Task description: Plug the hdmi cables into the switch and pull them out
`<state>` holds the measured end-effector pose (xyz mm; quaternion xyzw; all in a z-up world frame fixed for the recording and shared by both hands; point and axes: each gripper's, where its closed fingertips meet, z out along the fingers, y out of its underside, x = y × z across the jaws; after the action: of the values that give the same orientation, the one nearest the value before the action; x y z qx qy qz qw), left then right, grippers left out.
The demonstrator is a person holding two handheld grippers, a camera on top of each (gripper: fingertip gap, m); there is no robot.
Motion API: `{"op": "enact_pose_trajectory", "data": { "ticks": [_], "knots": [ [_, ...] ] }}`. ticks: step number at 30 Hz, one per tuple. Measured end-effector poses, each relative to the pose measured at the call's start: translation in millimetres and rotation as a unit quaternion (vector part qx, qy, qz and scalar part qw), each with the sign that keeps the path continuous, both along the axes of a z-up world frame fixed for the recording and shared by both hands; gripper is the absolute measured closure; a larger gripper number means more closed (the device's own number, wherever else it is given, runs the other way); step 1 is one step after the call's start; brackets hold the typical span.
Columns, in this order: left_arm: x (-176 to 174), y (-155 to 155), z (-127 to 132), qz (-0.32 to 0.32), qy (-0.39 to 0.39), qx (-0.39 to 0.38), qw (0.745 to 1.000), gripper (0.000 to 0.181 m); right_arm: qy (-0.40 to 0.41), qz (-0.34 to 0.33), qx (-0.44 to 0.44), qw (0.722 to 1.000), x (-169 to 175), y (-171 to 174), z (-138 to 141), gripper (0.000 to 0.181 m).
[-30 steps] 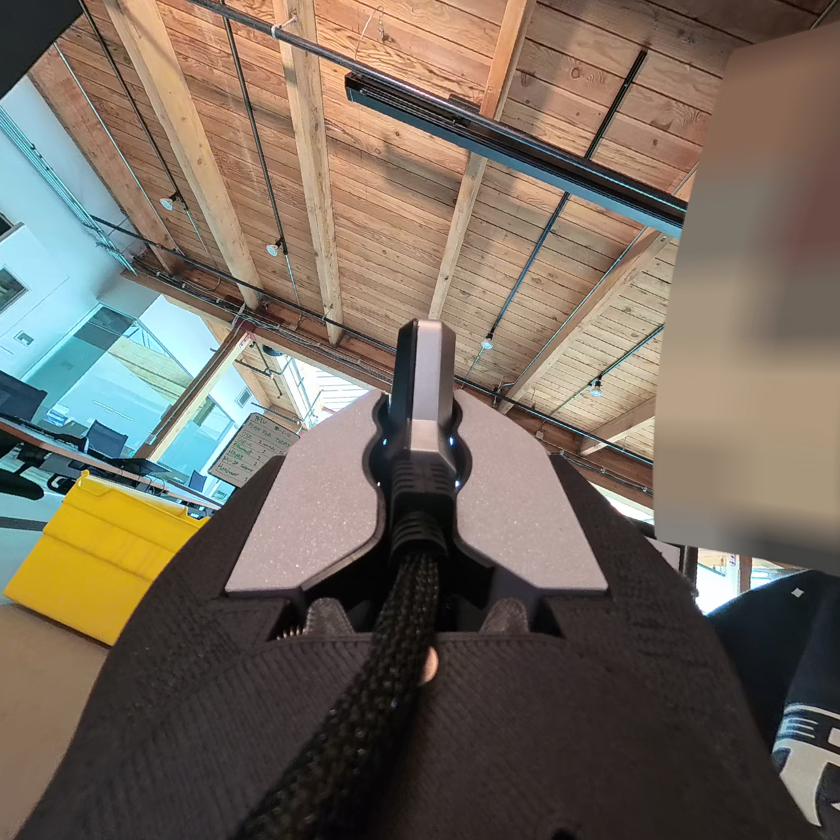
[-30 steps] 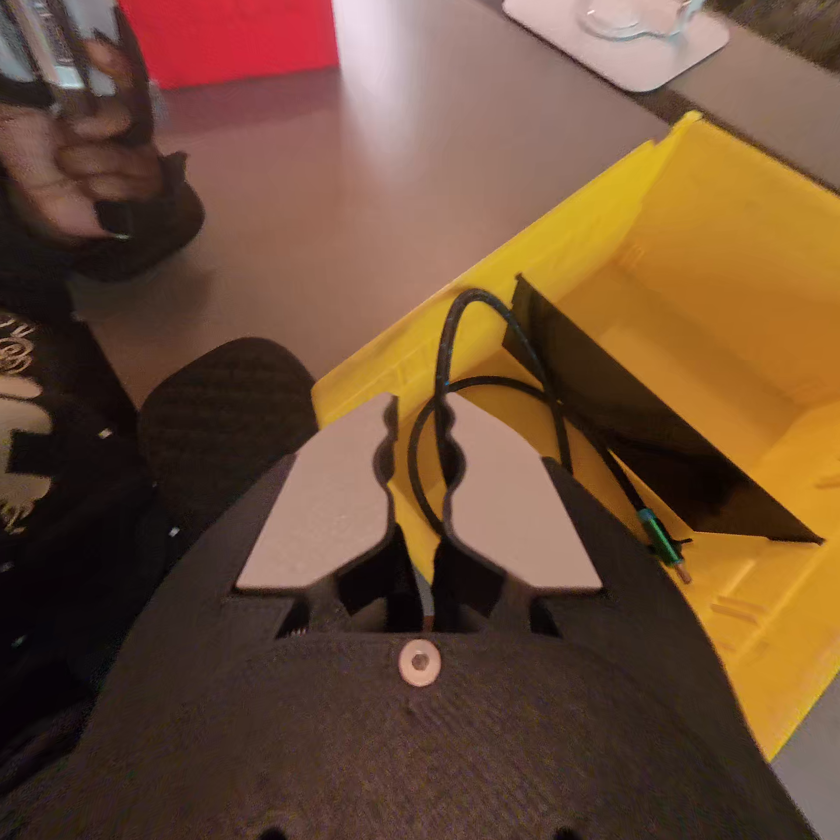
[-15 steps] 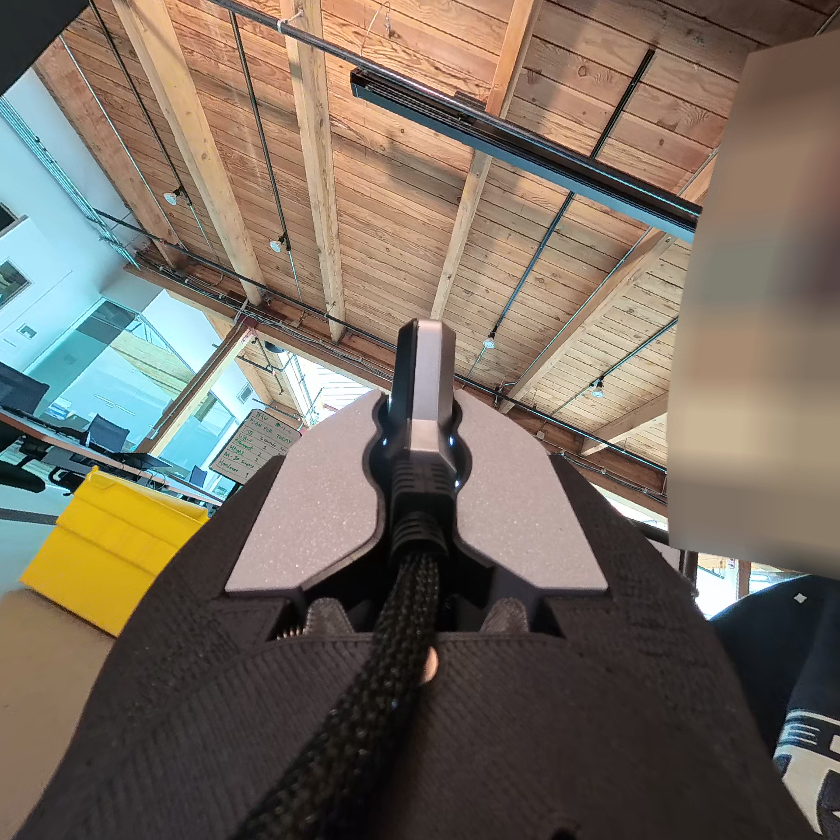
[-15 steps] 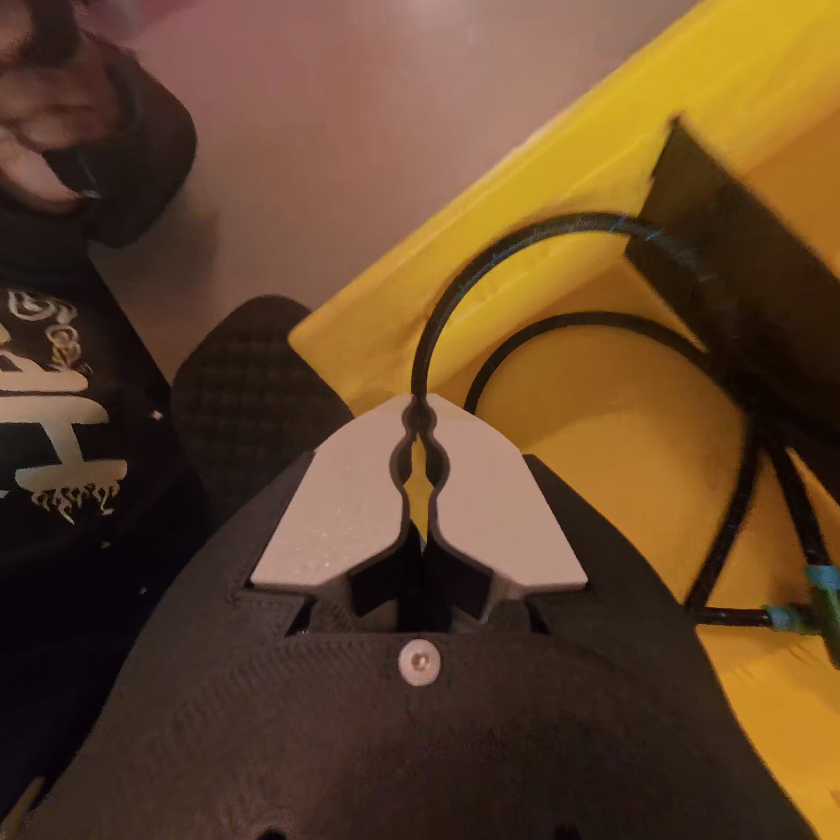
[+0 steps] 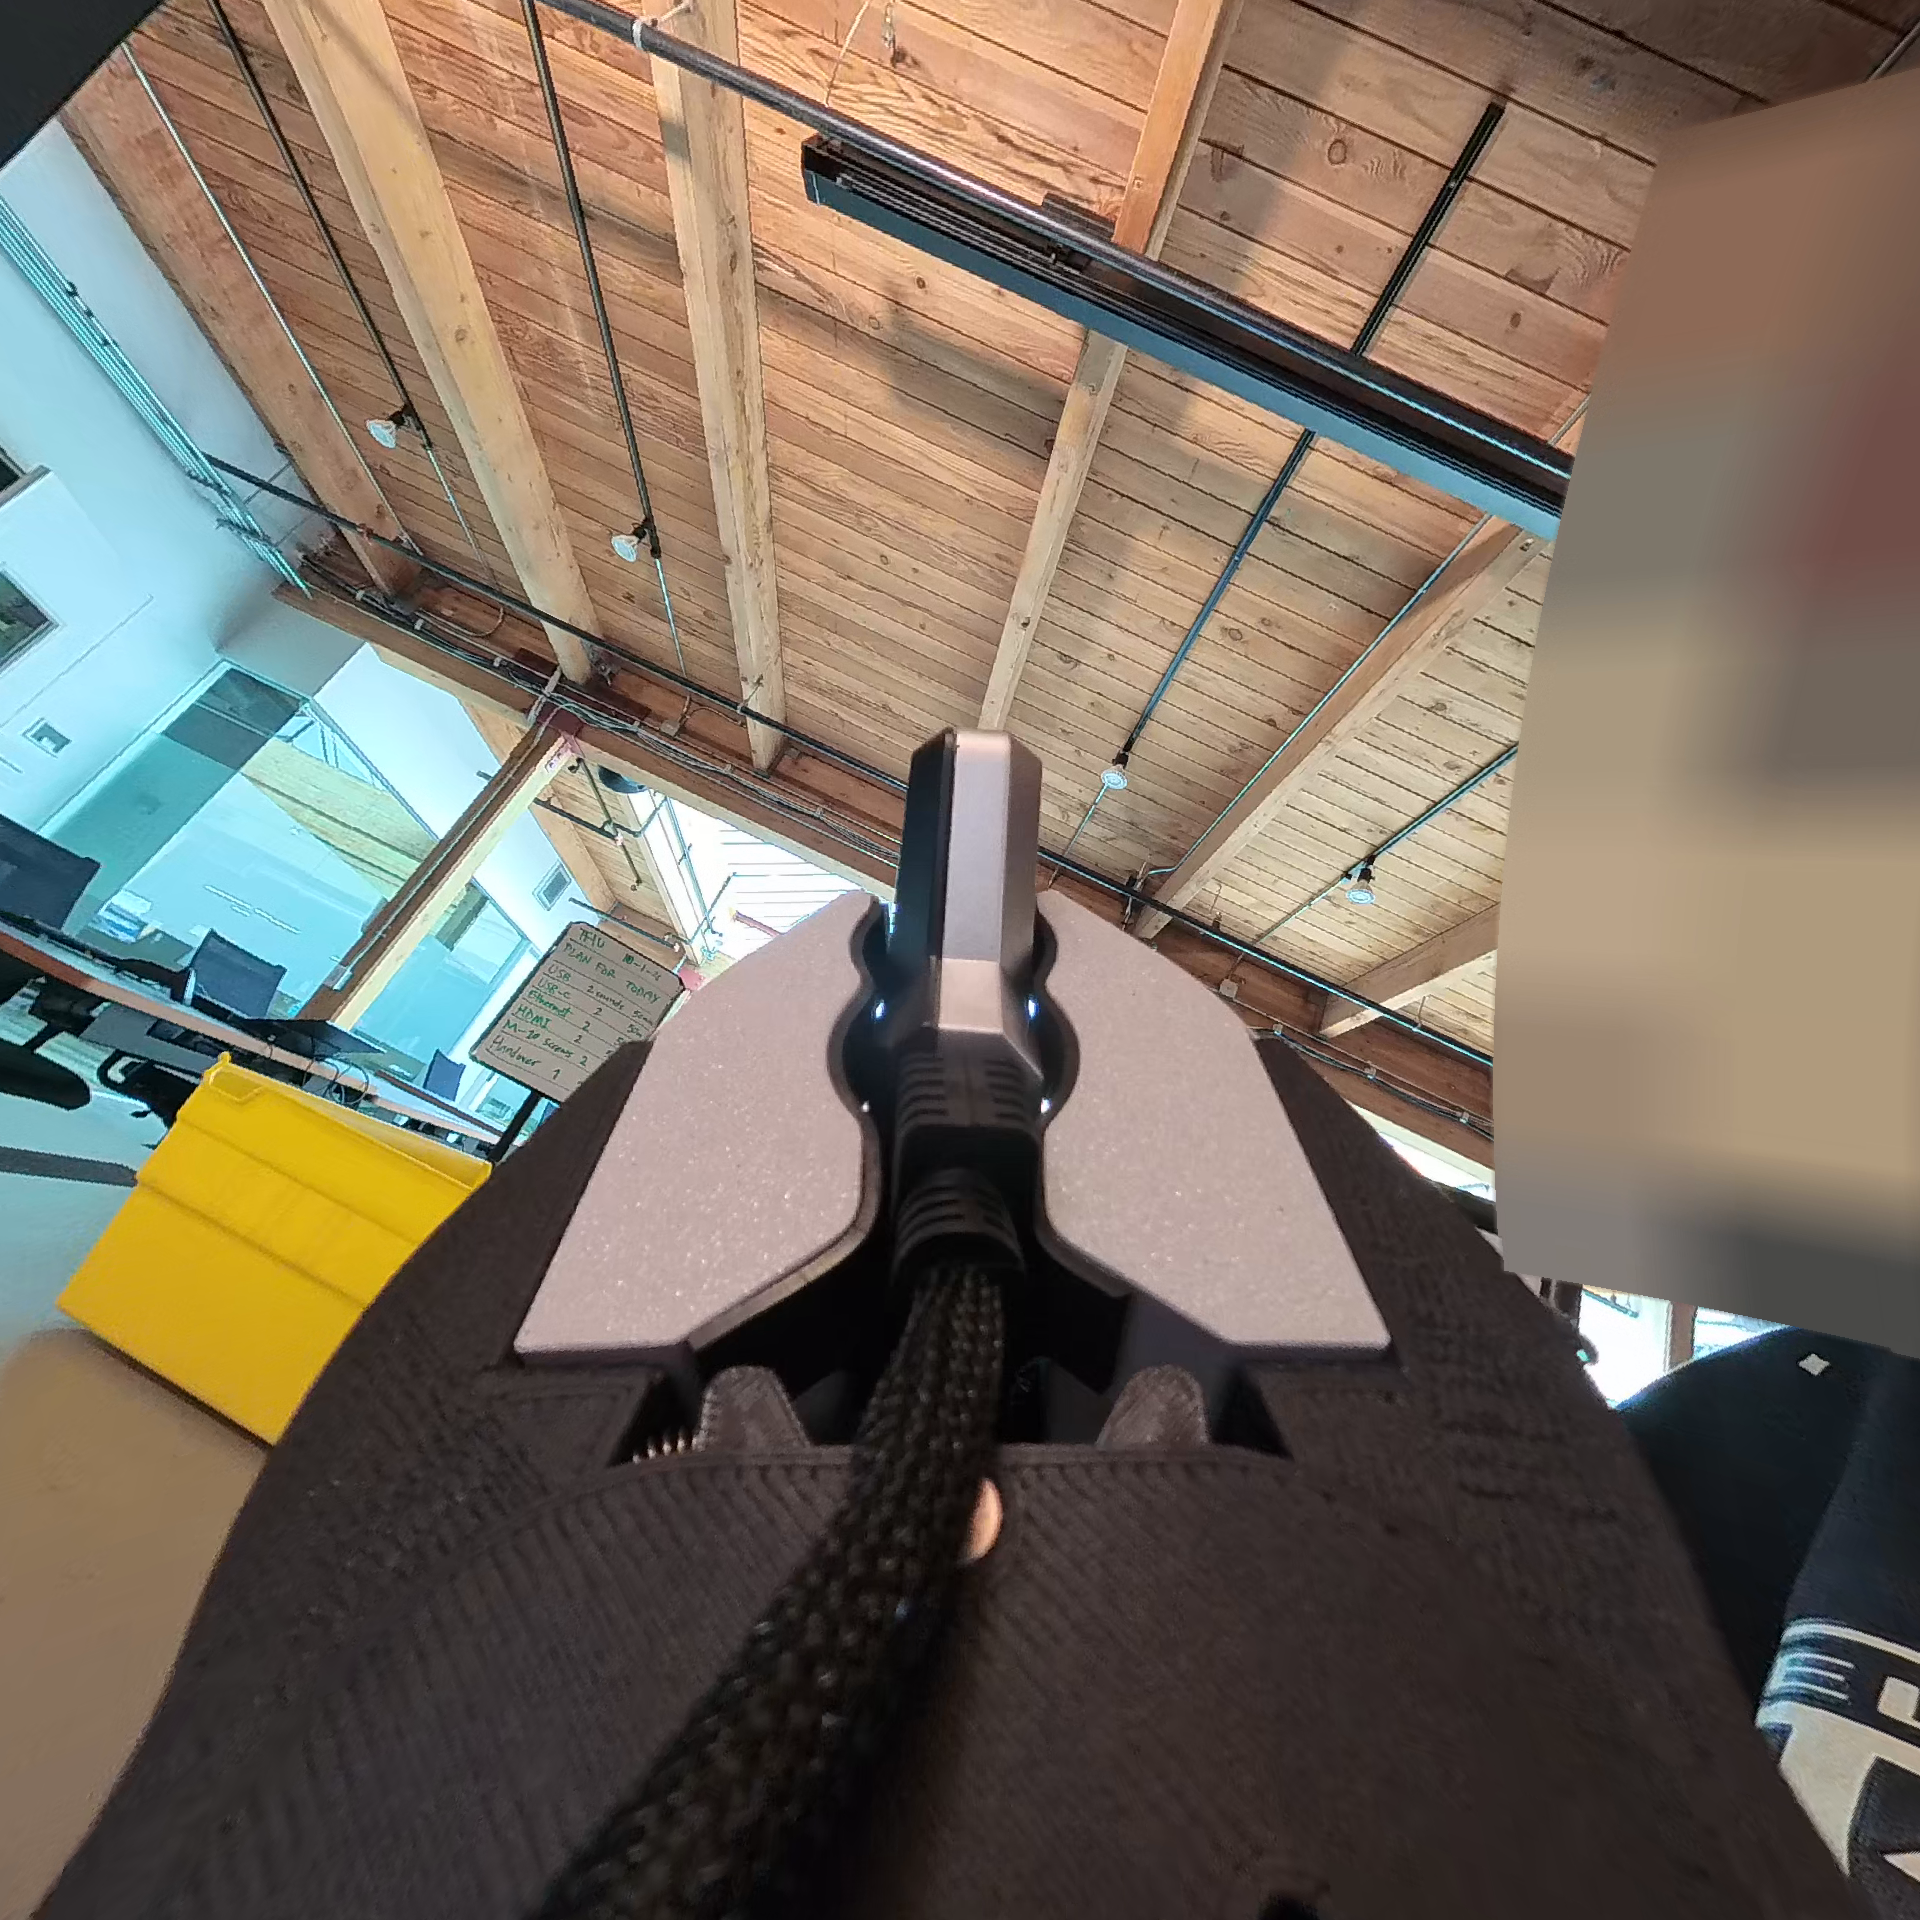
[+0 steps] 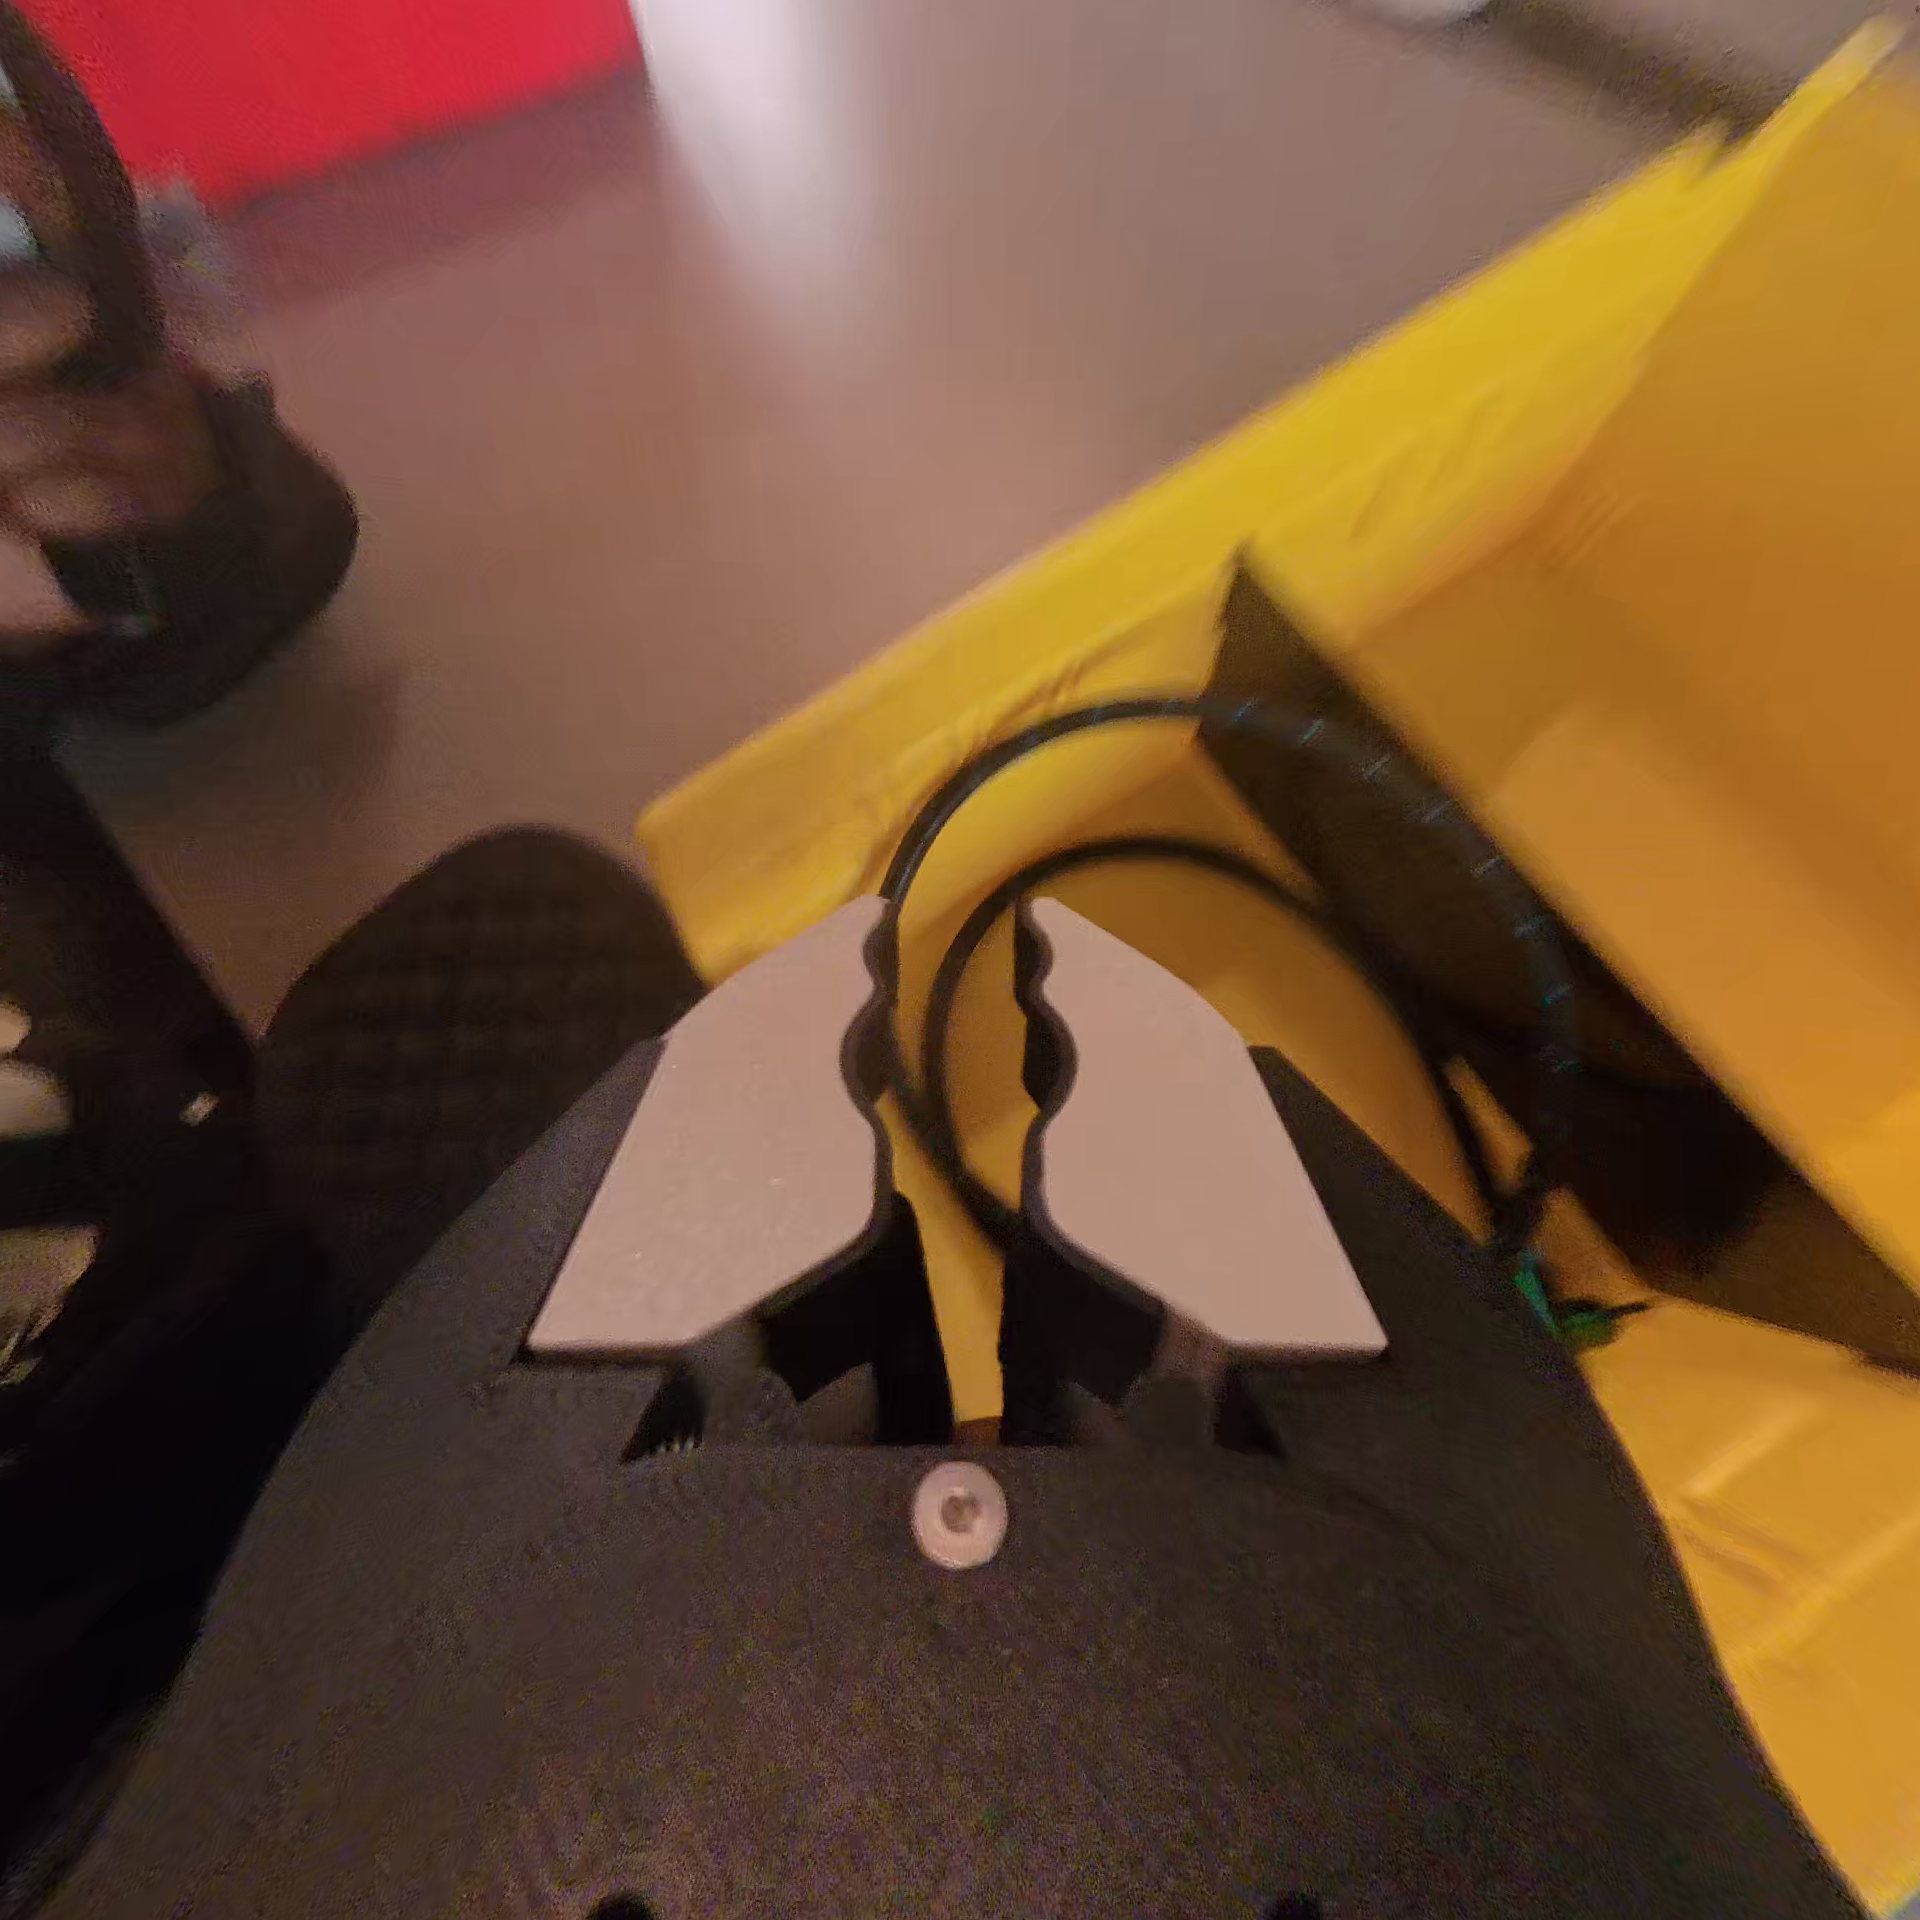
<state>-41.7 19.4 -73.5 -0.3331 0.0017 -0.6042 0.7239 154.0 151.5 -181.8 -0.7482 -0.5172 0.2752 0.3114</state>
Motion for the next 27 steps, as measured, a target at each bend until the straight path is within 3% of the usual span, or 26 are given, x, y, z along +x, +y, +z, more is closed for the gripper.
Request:
{"op": "enact_pose_trajectory", "data": {
  "ticks": [3, 6, 13, 22, 25, 27],
  "knots": [
    [-1, 1, -1, -0.001, 0.001, 0.000, 1.000, 0.158, 0.085, -0.050, 0.067, 0.993, -12, 28, 32, 0.151],
    [-1, 0, -1, 0.000, 0.001, -0.001, 1.000, 0.157, 0.114, -0.071, 0.080, 0.988, -24, 41, 33, 0.153],
    [-2, 1, 0, -0.003, 0.000, -0.003, 1.000, 0.158, -0.019, -0.078, 0.005, 0.997, -29, 44, -43, 0.145],
    [-2, 2, -1, -0.006, 0.012, -0.004, 1.000, 0.158, -0.104, -0.074, -0.026, 0.991, -25, 40, -68, 0.144],
    [-1, 3, -2, -0.006, 0.014, -0.005, 1.000, 0.157, -0.078, -0.134, 0.050, 0.987, -18, 57, -51, 0.141],
    [0, 3, -2, -0.009, 0.013, -0.006, 1.000, 0.158, 0.006, -0.191, 0.101, 0.976, -15, 64, -19, 0.139]
  ]
}}
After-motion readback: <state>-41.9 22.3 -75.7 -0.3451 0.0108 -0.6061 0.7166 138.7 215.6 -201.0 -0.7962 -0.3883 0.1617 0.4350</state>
